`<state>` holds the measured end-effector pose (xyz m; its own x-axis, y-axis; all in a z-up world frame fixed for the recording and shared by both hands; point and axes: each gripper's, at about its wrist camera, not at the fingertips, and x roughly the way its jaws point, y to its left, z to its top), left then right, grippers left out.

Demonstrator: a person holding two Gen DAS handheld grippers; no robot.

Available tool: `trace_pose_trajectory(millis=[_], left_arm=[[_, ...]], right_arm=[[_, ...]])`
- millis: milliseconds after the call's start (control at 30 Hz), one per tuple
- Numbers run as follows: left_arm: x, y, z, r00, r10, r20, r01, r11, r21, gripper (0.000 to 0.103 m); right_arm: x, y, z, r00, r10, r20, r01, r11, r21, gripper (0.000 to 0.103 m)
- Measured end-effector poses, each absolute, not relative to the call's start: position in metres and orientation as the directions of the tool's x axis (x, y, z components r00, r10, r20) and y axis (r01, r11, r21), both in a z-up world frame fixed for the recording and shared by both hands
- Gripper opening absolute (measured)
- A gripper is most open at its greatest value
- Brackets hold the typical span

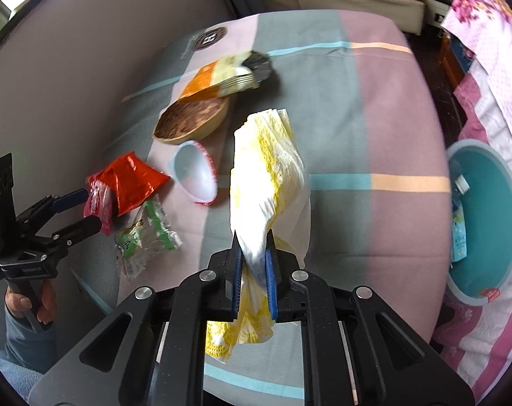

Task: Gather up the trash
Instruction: 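Grasp the yellow-patterned napkin with the right tool and lift it, then lower the right tool to regrasp the napkin while the left tool approaches the green pastry packet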

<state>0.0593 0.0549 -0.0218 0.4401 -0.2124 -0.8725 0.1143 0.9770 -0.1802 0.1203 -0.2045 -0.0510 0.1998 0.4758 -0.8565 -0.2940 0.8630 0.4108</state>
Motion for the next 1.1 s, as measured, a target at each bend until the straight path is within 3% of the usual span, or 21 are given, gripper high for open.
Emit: trace_pose_trajectory(millis=[267, 500, 633, 733, 1100], left_arm=[[0.095, 0.012, -0.040, 0.405, -0.247, -0.880, 0.142, 0.968, -0.206, 0.093], [0.081, 0.012, -0.051, 0.357, -0.235, -0.904, 0.171, 0.968, -0.184, 0.093], [0.075, 0.019, -0.053, 0.344, -0.228, -0.911, 0.165, 0.970, -0.180, 0.093], [0.072, 0.022, -0.057, 0.333, -0.231, -0.914, 0.158, 0.969, -0.188, 0.093], [0.055, 0.026, -0.076, 0.282, -0.244, -0.928, 0.159, 0.966, -0.205, 0.093]], right_arm=[[0.121, -0.232, -0.053, 0.220, 0.497, -0.839, -0.245, 0.861, 0.446, 0.012], [0.126, -0.242, -0.059, 0.200, 0.524, -0.828, -0.223, 0.847, 0.482, 0.012], [0.126, -0.233, -0.071, 0.158, 0.532, -0.832, -0.228, 0.839, 0.494, 0.017], [0.123, -0.226, -0.075, 0.158, 0.531, -0.833, -0.245, 0.838, 0.488, 0.031], [0.124, -0.229, -0.077, 0.164, 0.493, -0.855, -0.225, 0.862, 0.454, 0.033]])
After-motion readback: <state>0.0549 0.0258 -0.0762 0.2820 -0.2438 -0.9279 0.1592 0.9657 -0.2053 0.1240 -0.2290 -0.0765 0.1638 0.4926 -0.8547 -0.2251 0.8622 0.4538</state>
